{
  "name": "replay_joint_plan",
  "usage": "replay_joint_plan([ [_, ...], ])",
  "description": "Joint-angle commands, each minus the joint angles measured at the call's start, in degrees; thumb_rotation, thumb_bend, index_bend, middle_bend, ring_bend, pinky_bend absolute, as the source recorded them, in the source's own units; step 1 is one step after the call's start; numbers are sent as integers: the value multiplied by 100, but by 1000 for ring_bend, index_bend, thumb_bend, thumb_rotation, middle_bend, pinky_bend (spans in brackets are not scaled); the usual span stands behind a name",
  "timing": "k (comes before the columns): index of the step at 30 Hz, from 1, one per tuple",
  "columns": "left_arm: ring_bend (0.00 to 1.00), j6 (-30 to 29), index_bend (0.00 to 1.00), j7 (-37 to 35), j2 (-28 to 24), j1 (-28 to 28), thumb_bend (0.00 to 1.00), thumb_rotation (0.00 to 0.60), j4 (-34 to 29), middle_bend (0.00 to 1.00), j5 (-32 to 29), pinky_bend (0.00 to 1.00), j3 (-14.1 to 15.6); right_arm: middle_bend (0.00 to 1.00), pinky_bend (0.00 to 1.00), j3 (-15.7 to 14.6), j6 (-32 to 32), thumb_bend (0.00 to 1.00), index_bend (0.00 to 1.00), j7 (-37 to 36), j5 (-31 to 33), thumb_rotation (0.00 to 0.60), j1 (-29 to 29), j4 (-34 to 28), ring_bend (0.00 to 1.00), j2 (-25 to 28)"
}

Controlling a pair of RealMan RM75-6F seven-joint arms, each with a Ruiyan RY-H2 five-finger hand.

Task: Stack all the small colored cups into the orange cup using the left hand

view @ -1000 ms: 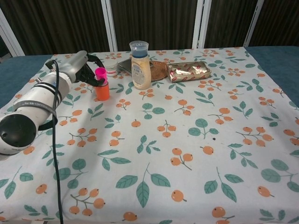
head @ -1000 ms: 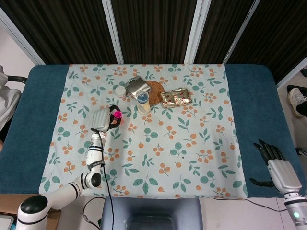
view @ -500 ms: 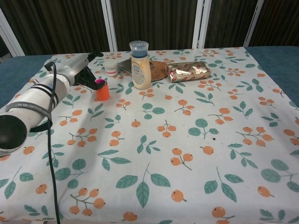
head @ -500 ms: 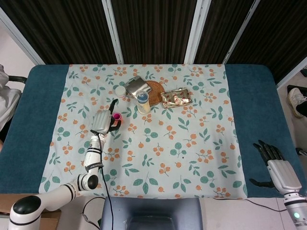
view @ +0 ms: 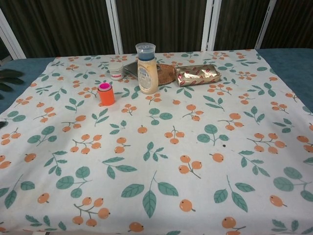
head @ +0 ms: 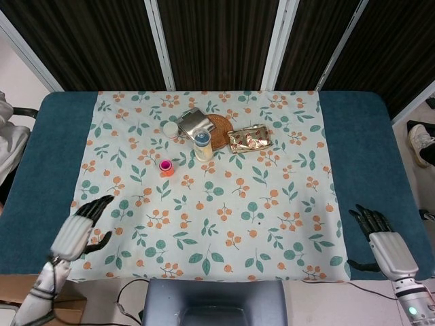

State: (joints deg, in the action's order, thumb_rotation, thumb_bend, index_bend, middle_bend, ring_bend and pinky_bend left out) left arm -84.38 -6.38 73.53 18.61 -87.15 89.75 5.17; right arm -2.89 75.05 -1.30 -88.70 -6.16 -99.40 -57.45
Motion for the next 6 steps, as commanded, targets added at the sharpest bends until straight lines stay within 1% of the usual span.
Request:
replay_joint_plan([
  [1,0,-1065,0,-172,-388,-972,391,600,442,0,635,60,435,0,0,-44,61,189,0,48,-90,600,30,-44,0,-43],
  [6,0,-791,0,46,-529,-996,392,600,300,0,576,61,445,0,0,-92,84,189,0,147,-158,600,53,-37,0,-67],
])
